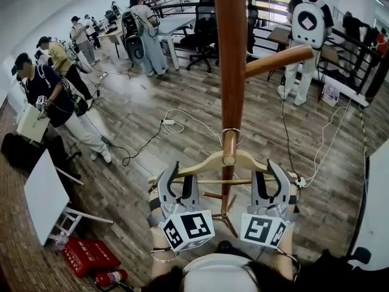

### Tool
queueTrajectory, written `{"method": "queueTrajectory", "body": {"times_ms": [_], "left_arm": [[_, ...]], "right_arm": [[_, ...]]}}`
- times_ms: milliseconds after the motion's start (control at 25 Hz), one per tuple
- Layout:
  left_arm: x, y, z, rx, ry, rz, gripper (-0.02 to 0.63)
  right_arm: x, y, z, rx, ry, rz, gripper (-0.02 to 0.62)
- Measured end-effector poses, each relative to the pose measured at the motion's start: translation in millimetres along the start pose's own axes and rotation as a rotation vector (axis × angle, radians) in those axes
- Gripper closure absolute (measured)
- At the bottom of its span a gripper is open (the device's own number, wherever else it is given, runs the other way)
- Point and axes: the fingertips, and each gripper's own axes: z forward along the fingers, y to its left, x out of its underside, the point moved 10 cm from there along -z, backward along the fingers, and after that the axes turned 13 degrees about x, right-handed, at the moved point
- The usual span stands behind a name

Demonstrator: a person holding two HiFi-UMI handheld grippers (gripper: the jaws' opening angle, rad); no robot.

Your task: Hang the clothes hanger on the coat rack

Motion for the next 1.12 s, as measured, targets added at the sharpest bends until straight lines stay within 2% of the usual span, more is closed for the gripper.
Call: {"method": "queueTrajectory", "body": {"times_ms": [280,480,1120], "left_arm": [[4.5,4.3,-2.4,-0.012,-0.021,0.002,0.448],[3.9,-1.8,-6.8,0.002,-0.051,-0.013,0.446],[5.5,-3.7,-25.6,0.041,-0.09,0.003,0.446]], "right_arm": [[-5.0,1.0,0.1,-0.014,-0.003,0.035,0.446],[3.5,0.7,-5.6,-0.058,-0.006,0.089,0.446],[-2.0,1.0,-21.6,-0.057,0.016,0.105,0.446]]}}
